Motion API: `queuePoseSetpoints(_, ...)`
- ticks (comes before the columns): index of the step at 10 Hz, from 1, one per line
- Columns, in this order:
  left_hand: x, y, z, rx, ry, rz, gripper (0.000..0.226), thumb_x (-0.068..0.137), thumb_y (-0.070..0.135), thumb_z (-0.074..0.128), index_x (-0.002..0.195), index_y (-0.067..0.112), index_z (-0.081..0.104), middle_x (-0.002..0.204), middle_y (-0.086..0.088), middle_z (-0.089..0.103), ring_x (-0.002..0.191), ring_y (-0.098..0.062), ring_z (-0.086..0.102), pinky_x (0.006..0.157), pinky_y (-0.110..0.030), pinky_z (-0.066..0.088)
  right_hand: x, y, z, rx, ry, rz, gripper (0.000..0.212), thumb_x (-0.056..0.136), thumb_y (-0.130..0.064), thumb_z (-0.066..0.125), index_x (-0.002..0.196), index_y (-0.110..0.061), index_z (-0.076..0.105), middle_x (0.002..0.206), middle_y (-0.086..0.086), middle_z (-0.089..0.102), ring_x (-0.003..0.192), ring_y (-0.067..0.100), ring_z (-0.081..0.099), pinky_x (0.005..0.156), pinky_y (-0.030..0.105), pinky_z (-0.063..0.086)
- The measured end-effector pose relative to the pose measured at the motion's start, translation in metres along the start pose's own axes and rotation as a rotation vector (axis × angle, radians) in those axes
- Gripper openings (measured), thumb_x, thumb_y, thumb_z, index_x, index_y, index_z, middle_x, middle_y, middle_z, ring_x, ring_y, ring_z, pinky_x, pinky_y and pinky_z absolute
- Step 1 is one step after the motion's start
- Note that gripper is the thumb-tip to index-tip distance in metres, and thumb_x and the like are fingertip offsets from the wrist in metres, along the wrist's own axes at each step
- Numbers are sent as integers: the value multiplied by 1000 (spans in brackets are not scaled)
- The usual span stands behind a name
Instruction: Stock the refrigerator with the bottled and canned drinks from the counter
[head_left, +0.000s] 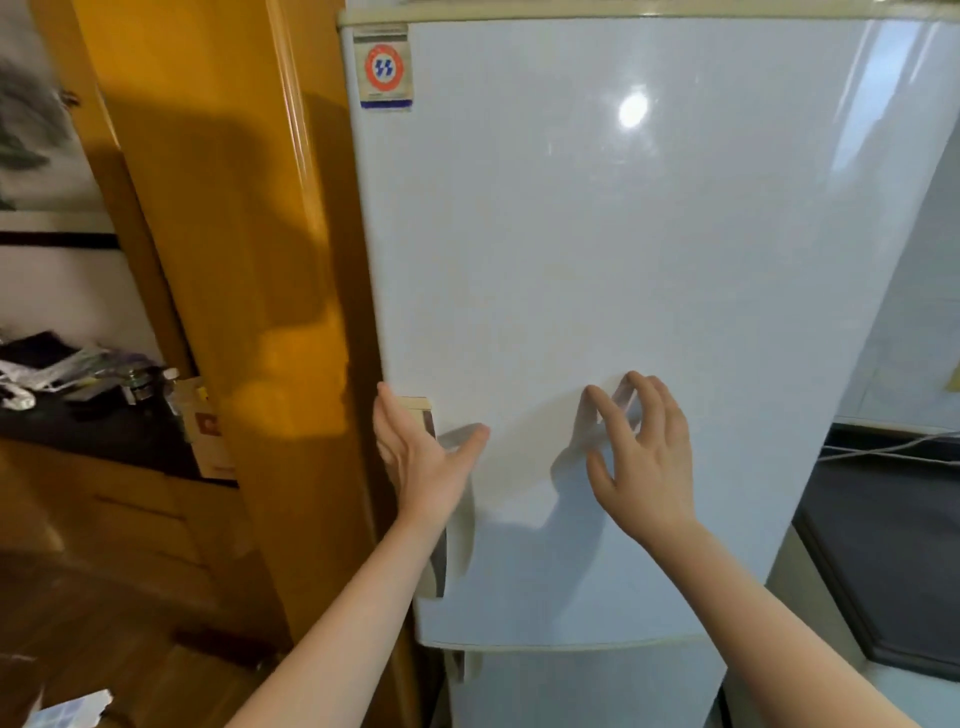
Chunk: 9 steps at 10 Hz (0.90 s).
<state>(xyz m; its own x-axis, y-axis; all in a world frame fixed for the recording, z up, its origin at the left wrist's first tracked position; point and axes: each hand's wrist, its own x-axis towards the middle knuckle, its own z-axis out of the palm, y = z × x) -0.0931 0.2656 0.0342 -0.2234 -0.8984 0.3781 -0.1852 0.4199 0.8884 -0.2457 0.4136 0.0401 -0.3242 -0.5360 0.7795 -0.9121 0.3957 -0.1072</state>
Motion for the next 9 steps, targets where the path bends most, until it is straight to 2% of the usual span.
queuePoseSetpoints(2,56,-13,32,36,8,-41,126,63,46,83,148,35,-9,157,7,2,144,-25,7,113,-45,20,12,23,28,-112,-110,-72,65,69,-21,71,131,-13,55,146,23,37,133,42,35,95,55,38)
queuePoseSetpoints(3,82,-20,42,27,-46,-59,125,62,46,83,148,36,-7,158,7,3,145,-26,8,113,-45,21,18,26,41,-201,-161,-58,69,71,-26,71,135,-16,50,150,19,32,138,38,30,97,61,35)
queuePoseSetpoints(5,122,-21,60,45,-136,-89,125,63,47,84,149,33,-5,159,4,4,146,-27,9,116,-48,20,31,31,65,-272,-159,-45,80,63,-27,76,137,-15,48,152,20,28,139,38,25,97,68,31)
queuePoseSetpoints(6,130,-28,67,64,-137,-82,122,63,50,83,148,37,-4,159,4,4,146,-29,10,115,-51,21,32,36,73,-298,-161,-64,82,63,-27,75,139,-16,46,153,19,26,141,37,20,98,68,29)
queuePoseSetpoints(7,127,-30,68,84,-146,-76,121,64,52,81,148,39,-6,159,5,2,146,-29,8,116,-51,20,33,36,73,-293,-162,-54,82,63,-28,75,139,-16,46,152,19,27,141,38,22,98,69,28)
queuePoseSetpoints(8,118,-23,68,92,-122,-95,118,69,53,77,149,34,-9,159,3,-2,146,-29,5,116,-48,17,32,30,67,-240,-140,-81,76,66,-30,74,136,-15,50,151,19,30,139,40,29,97,68,31)
queuePoseSetpoints(9,73,-35,76,83,42,18,101,81,52,64,151,23,-3,159,-2,4,146,-26,6,115,-39,12,38,30,45,76,-69,-15,56,73,-22,74,126,-12,58,143,14,42,134,35,38,102,54,36)
